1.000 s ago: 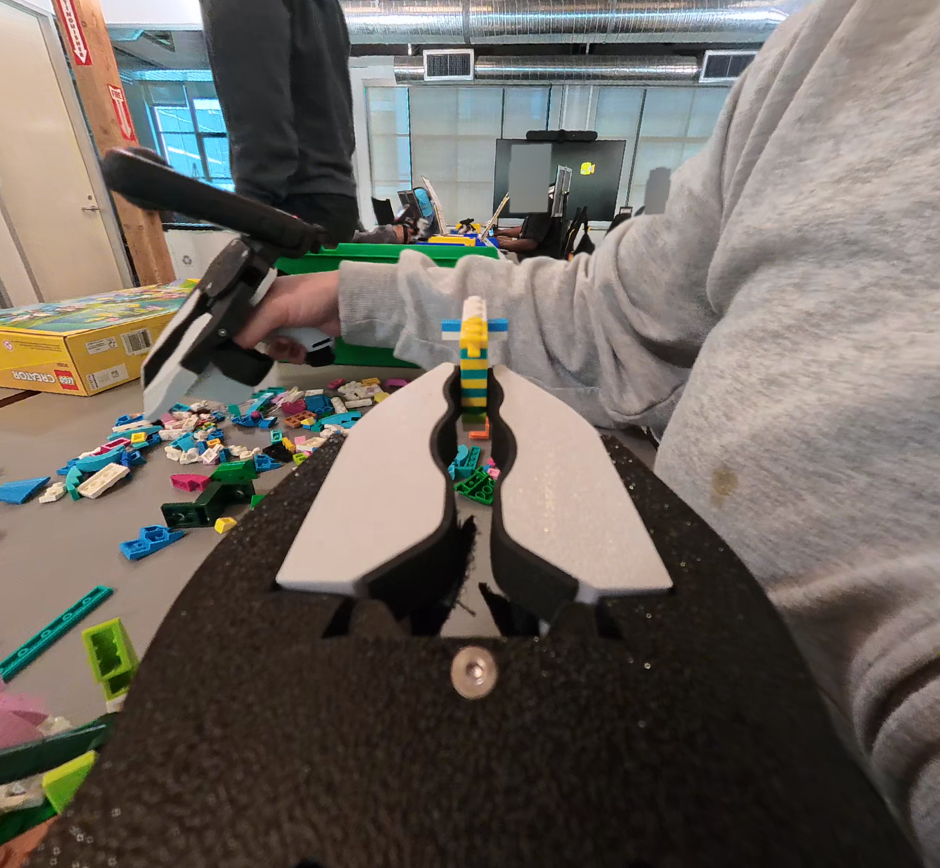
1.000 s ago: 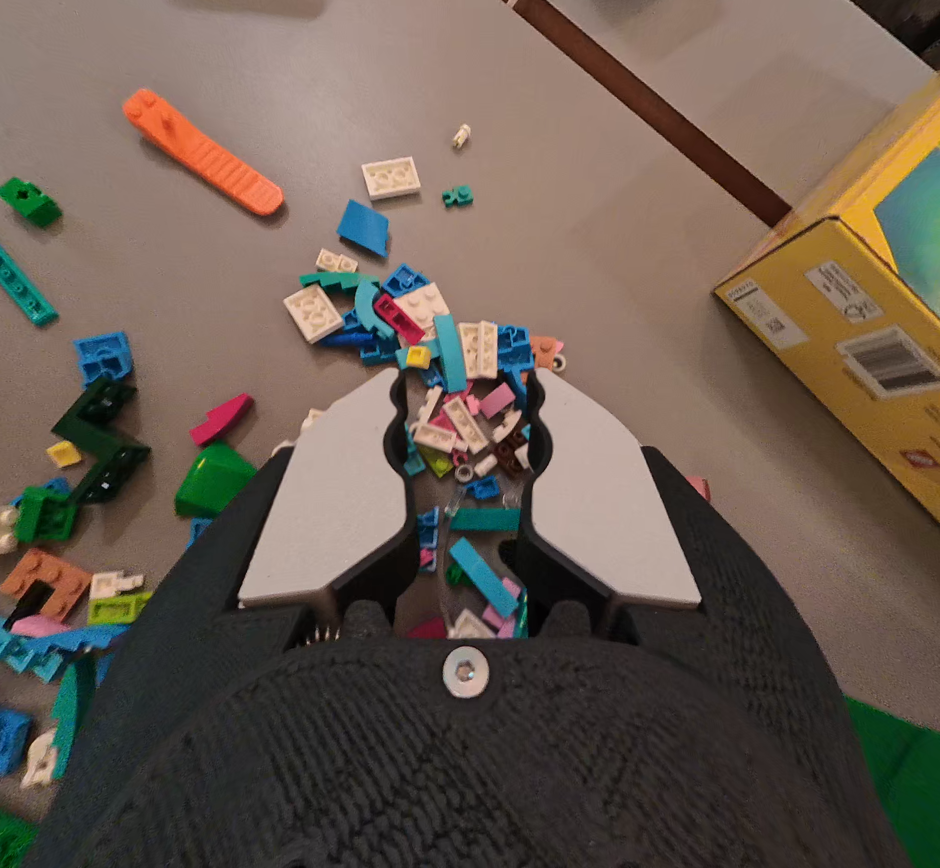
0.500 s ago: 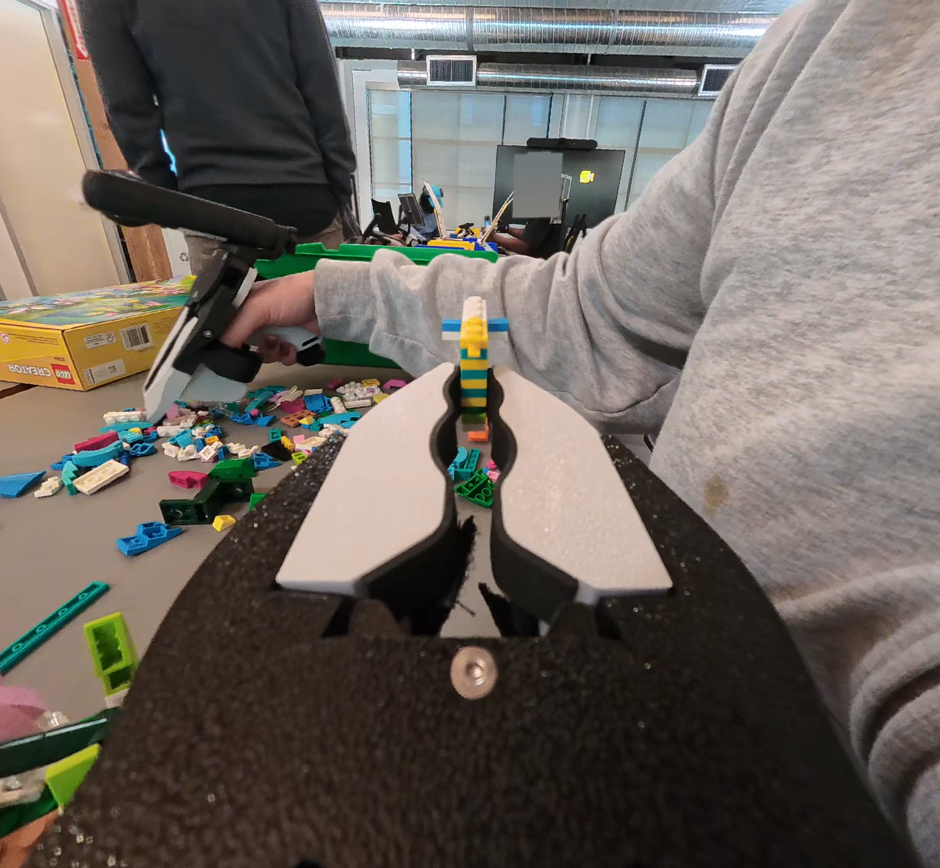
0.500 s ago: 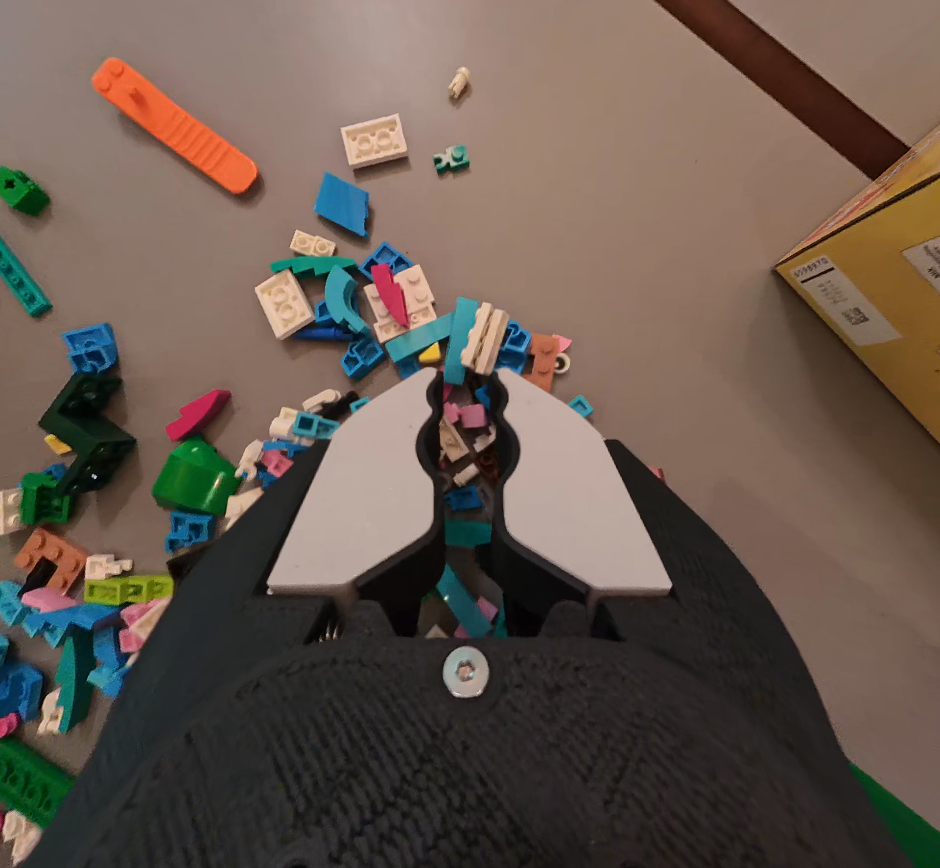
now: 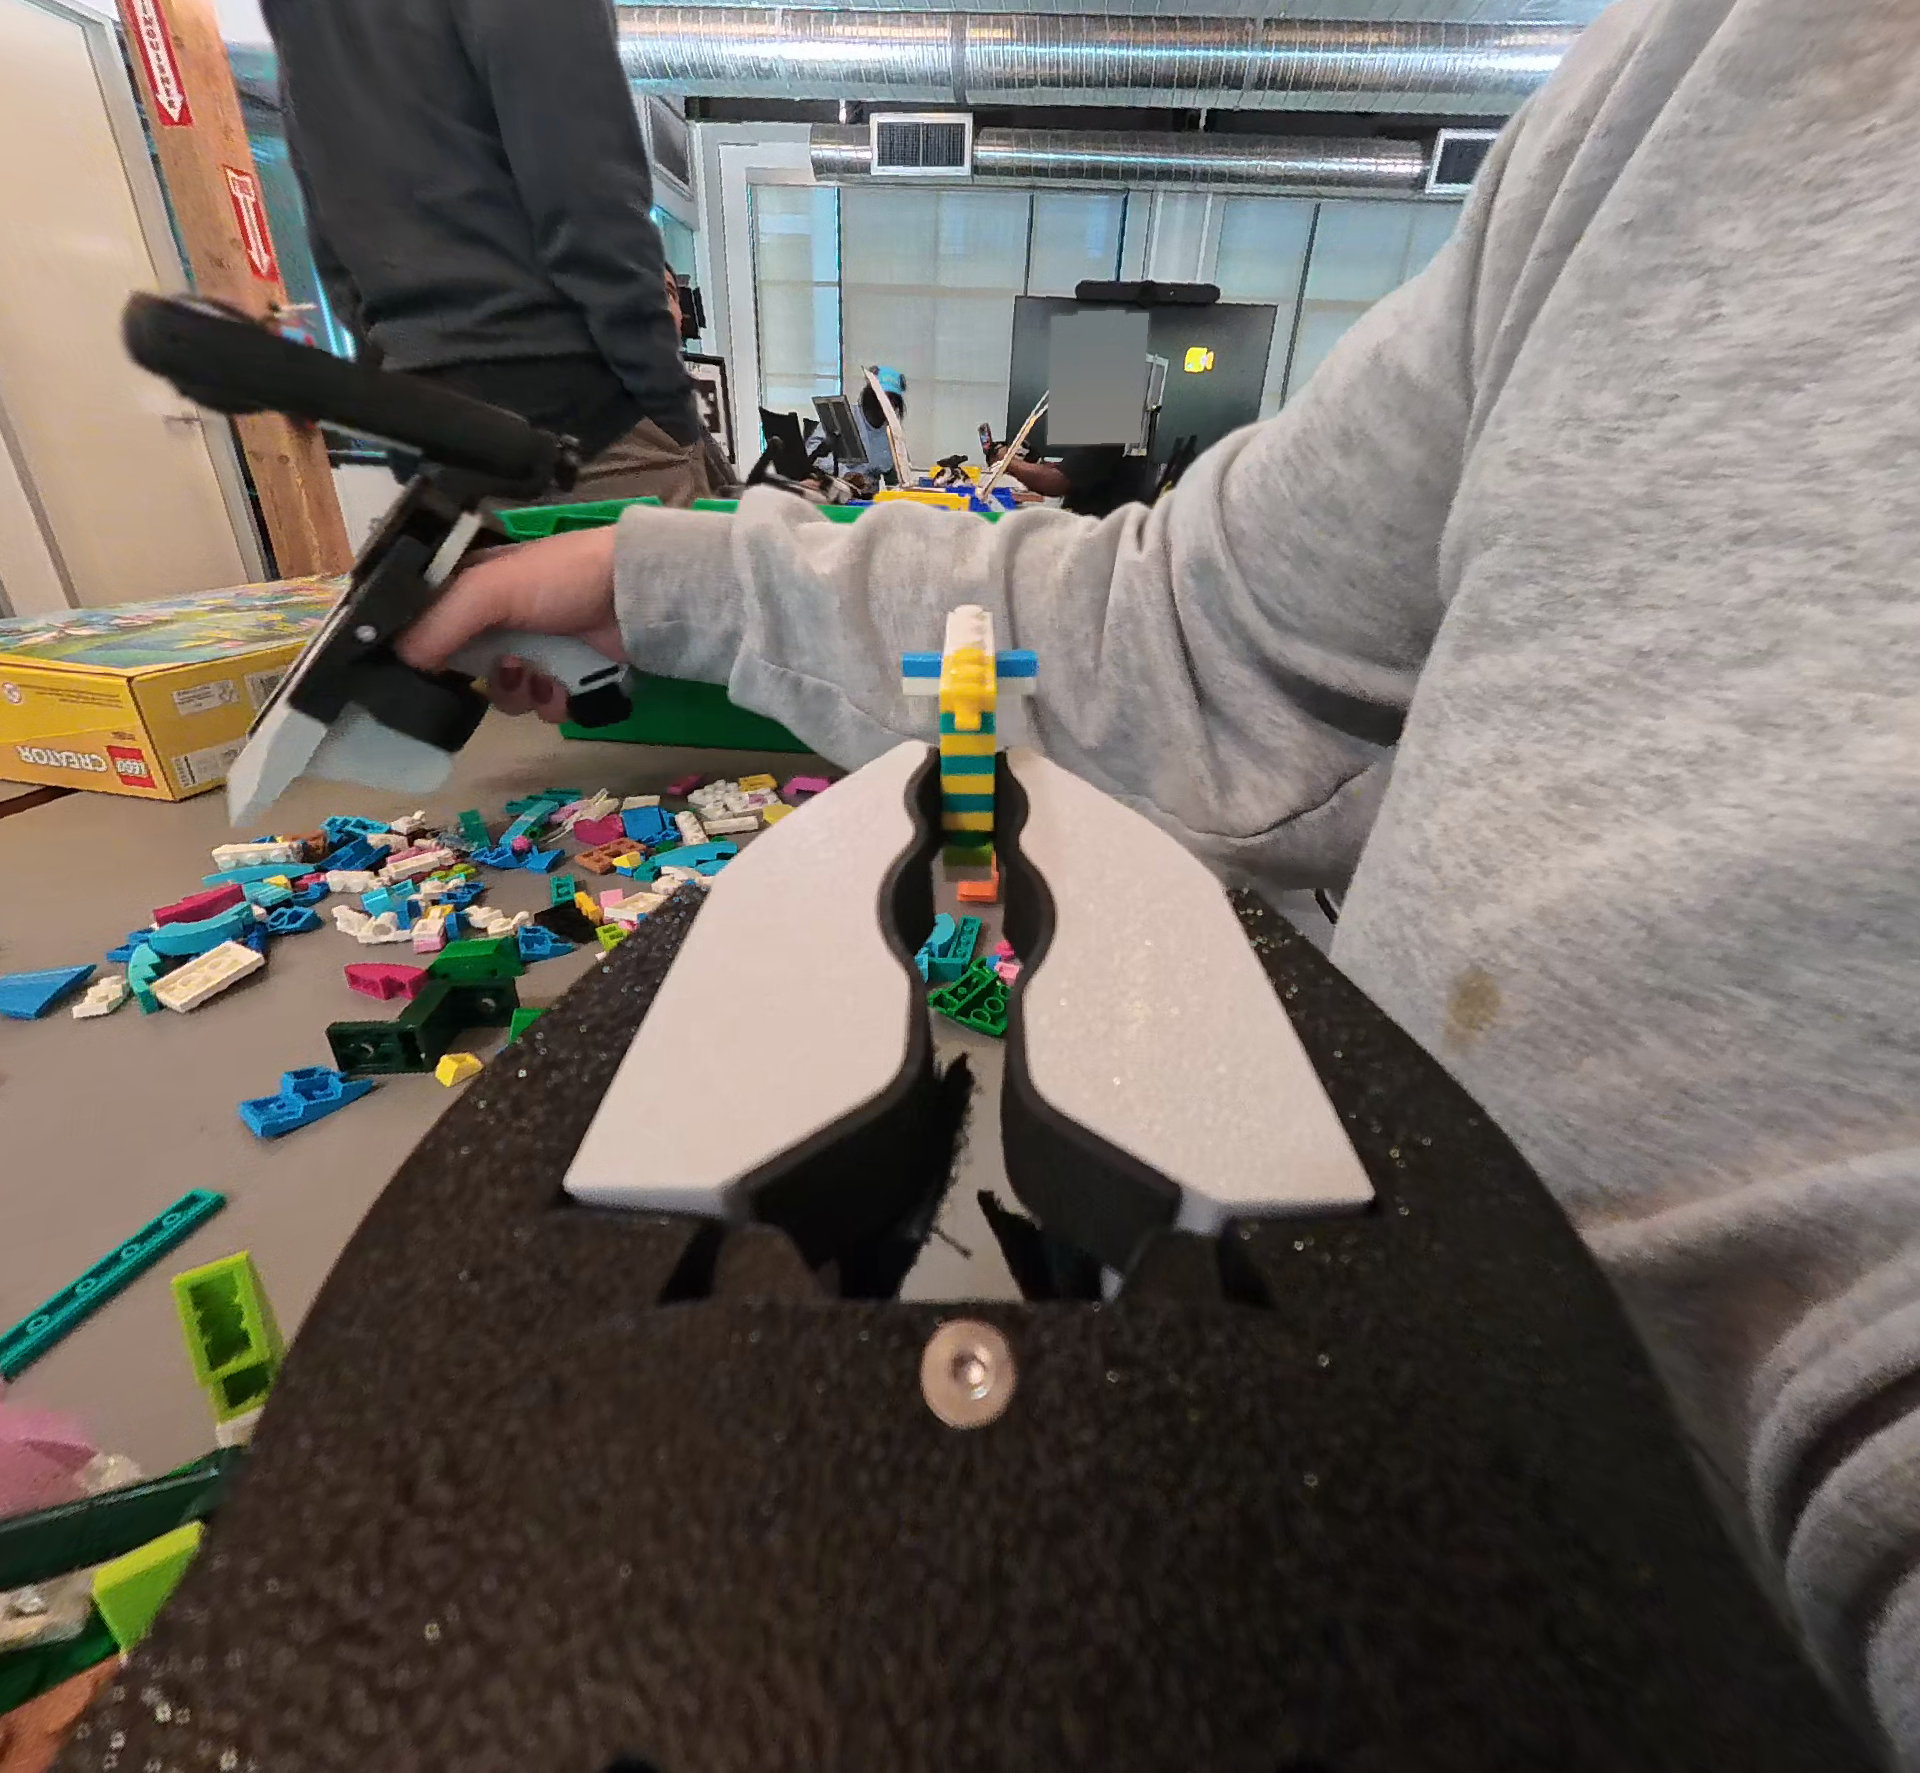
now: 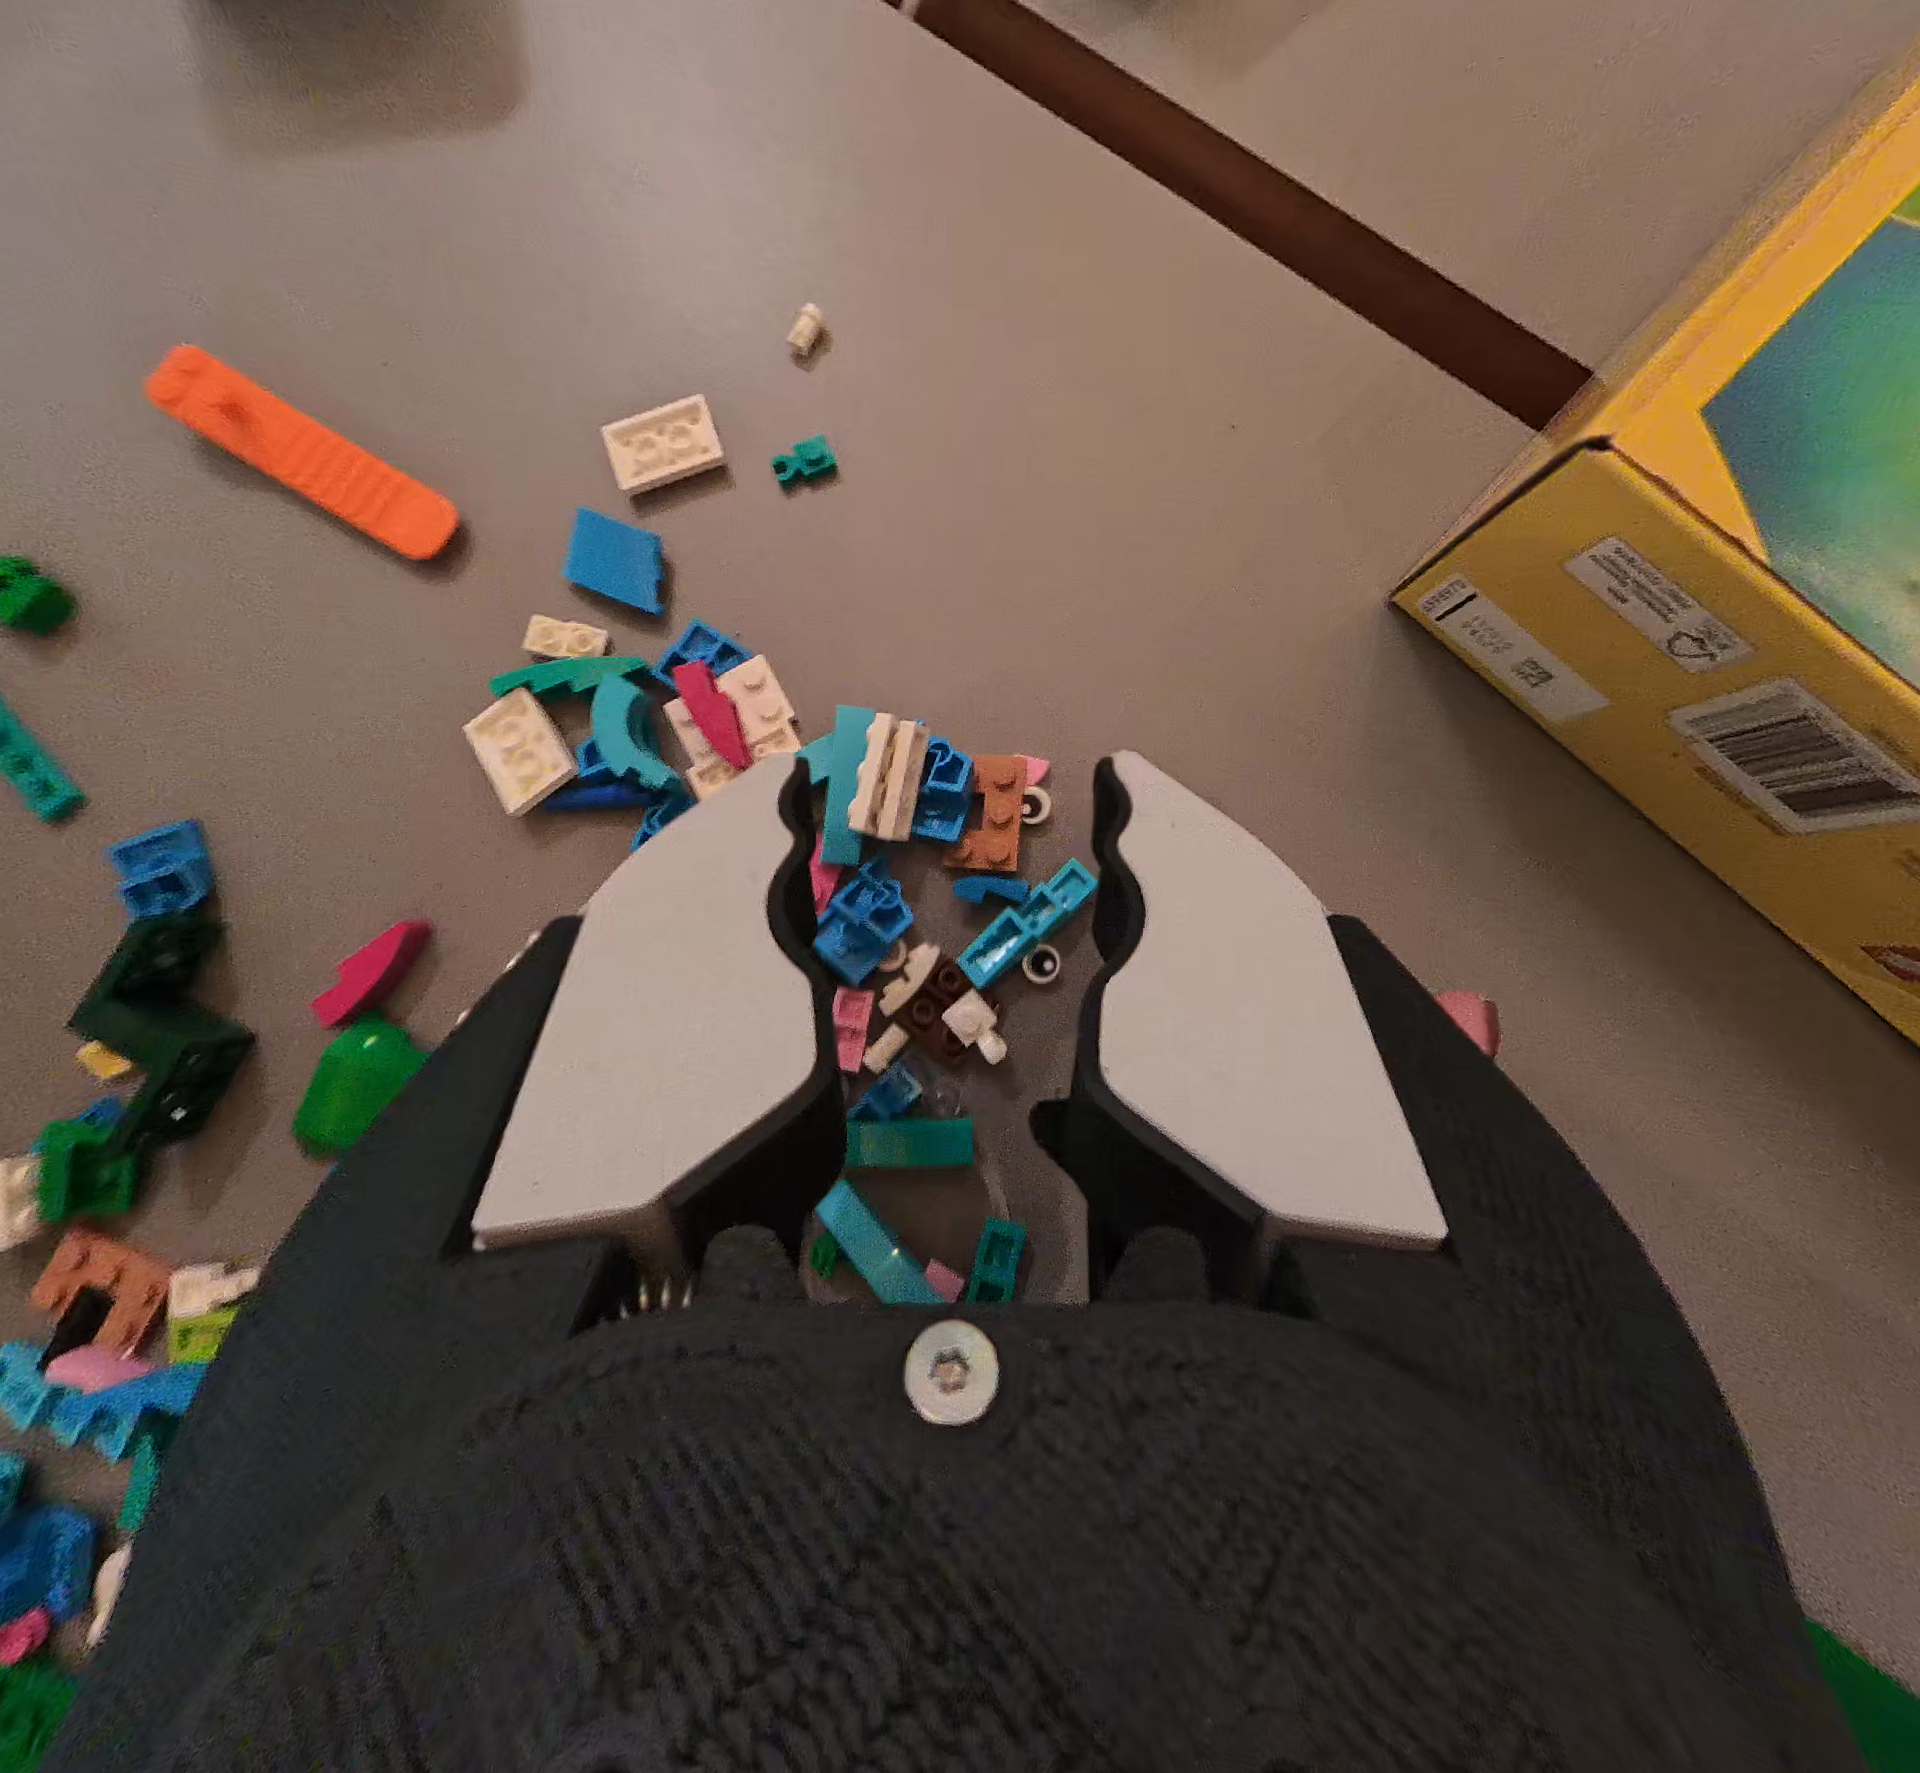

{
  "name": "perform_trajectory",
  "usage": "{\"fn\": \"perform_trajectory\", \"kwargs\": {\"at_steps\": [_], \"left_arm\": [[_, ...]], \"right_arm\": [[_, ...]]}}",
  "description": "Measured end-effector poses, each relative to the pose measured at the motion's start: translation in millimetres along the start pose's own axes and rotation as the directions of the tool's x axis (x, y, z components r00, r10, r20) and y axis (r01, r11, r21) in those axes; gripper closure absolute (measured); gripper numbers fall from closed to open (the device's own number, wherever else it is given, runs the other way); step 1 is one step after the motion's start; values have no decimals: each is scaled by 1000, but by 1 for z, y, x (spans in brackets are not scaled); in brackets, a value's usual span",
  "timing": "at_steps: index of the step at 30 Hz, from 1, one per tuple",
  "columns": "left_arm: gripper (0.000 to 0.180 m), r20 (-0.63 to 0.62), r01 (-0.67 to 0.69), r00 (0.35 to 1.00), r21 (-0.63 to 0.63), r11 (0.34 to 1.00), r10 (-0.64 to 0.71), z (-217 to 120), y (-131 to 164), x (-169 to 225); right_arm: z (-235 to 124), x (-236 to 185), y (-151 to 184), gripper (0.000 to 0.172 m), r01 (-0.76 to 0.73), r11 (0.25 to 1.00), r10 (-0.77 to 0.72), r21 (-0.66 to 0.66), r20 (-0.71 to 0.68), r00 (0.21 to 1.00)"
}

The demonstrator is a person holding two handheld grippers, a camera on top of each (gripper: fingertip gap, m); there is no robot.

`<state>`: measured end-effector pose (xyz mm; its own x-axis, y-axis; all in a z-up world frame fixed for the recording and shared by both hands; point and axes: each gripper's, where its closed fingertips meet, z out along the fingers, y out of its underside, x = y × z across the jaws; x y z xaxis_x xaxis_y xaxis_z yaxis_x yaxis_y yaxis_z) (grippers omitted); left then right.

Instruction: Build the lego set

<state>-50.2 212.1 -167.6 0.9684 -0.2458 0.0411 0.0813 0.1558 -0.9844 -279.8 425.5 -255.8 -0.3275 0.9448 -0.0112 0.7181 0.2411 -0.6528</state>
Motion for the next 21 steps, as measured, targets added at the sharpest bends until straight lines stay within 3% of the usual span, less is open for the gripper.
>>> {"fn": "perform_trajectory", "kwargs": {"at_steps": [3,9,13,21], "left_arm": [[172,0,-2,1000,0,1000,2,0,0,0],[172,0,2,1000,1,1000,-2,0,0,0],[172,0,4,1000,2,1000,-4,0,0,0],[172,0,4,1000,1,1000,-4,1,0,-1]], "right_arm": [[16,-2,6,120,-7,997,8,-71,13,1000],[22,-6,11,146,8,993,-4,-121,38,999],[15,-8,16,161,37,992,-33,-120,33,999],[-12,-19,40,168,33,991,-19,-130,103,994]]}}
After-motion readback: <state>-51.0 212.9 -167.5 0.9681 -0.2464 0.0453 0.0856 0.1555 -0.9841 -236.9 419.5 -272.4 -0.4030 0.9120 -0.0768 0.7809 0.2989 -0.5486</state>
